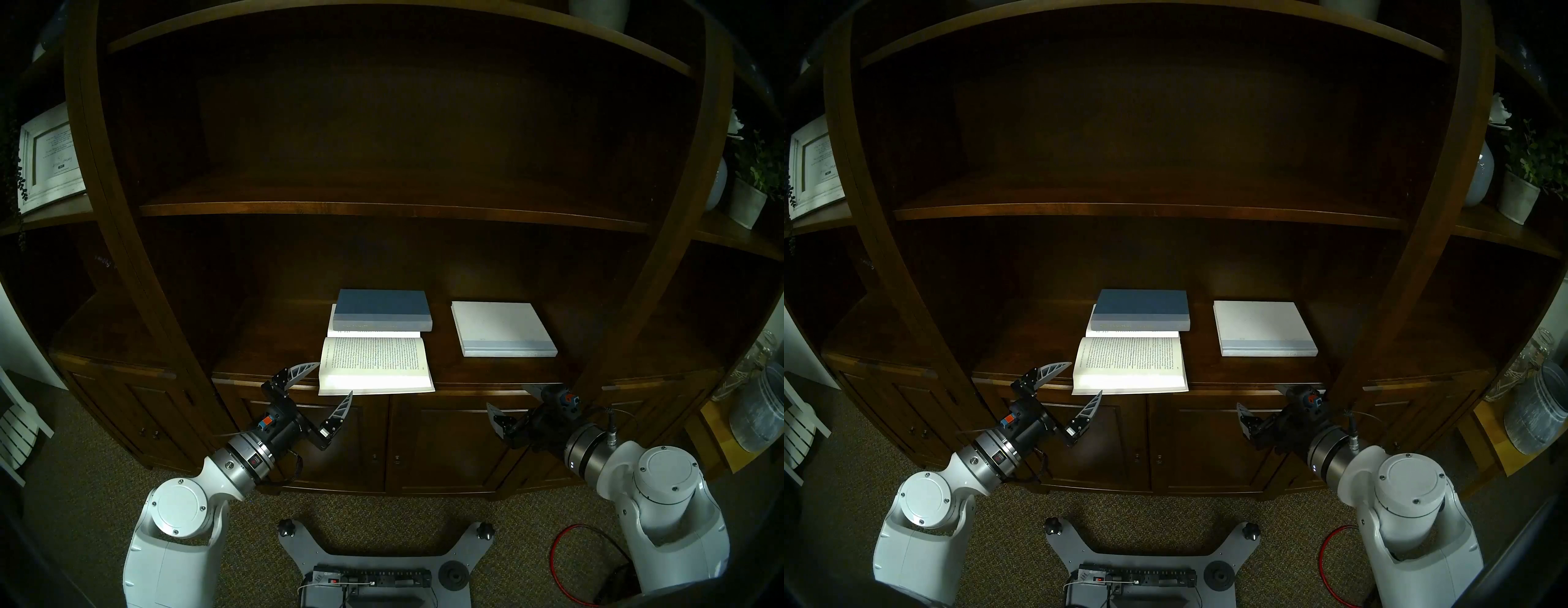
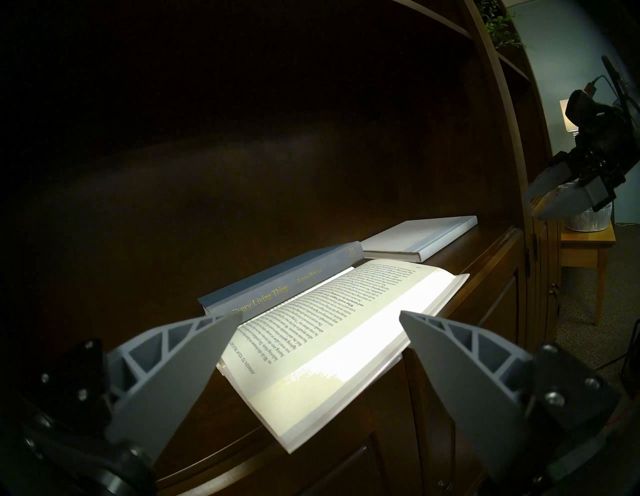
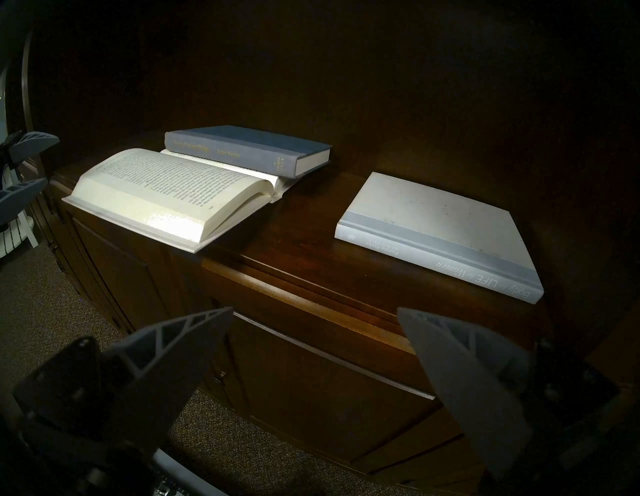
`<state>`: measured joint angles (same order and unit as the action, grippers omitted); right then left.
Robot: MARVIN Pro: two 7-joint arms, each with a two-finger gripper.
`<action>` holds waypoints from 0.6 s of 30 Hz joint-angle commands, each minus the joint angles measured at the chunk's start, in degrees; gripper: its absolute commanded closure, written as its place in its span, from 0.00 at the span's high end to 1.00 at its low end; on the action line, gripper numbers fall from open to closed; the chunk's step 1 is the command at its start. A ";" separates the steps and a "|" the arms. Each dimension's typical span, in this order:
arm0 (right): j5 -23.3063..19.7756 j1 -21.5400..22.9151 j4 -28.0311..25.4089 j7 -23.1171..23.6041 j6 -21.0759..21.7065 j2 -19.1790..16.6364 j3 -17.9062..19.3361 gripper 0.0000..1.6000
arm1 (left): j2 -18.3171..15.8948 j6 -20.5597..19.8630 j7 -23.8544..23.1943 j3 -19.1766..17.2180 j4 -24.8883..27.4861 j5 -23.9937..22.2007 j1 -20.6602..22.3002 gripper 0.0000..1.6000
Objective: Close the books and align them horizontally on the shelf
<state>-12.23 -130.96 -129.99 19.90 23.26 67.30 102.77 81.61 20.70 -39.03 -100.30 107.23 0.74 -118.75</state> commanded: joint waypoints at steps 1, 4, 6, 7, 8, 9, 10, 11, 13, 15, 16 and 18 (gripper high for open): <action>-0.47 0.55 -1.45 0.21 0.43 -0.13 0.39 1.00 | -0.01 0.37 -0.05 0.10 1.38 -0.16 0.59 1.00; -0.93 1.87 -1.09 0.29 1.24 -0.47 0.48 1.00 | 0.01 0.37 -0.07 0.09 1.38 -0.15 0.59 1.00; -1.78 3.47 -1.03 0.56 2.48 -0.70 0.31 1.00 | 0.02 0.37 -0.08 0.08 1.36 -0.15 0.60 1.00; -1.93 4.24 -0.99 0.53 3.00 -0.84 0.16 1.00 | 0.03 0.37 -0.09 0.08 1.35 -0.14 0.61 1.00; -2.52 5.32 -1.03 0.64 4.13 -0.93 -0.07 1.00 | 0.03 0.37 -0.09 0.08 1.34 -0.14 0.61 1.00; -2.72 6.24 -0.99 0.65 4.93 -1.09 -0.35 1.00 | 0.04 0.38 -0.10 0.07 1.33 -0.14 0.62 1.00; -2.68 6.19 -1.38 -0.04 5.09 -2.05 -0.77 1.00 | 0.05 0.38 -0.10 0.07 1.31 -0.13 0.63 1.00; -2.21 7.74 -1.12 0.23 6.04 -1.92 -1.38 1.00 | 0.05 0.38 -0.11 0.07 1.30 -0.13 0.63 1.00; -2.50 8.74 -1.90 -0.06 7.27 -2.43 -2.00 1.00 | 0.07 0.38 -0.12 0.06 1.28 -0.12 0.65 1.00; -2.50 9.87 -2.46 -0.27 8.16 -2.75 -2.53 1.00 | 0.08 0.37 -0.12 0.06 1.25 -0.11 0.66 1.00; -2.83 9.17 -3.27 -0.79 8.14 -3.16 -2.47 1.00 | 0.08 0.37 -0.13 0.05 1.24 -0.11 0.66 1.00; -2.83 10.51 -3.45 -1.02 9.19 -3.50 -3.14 1.00 | 0.10 0.37 -0.14 0.05 1.22 -0.10 0.67 1.00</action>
<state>-14.54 -125.94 -130.04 20.01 30.78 65.79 100.52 81.73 20.67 -39.13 -100.37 107.12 0.81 -118.78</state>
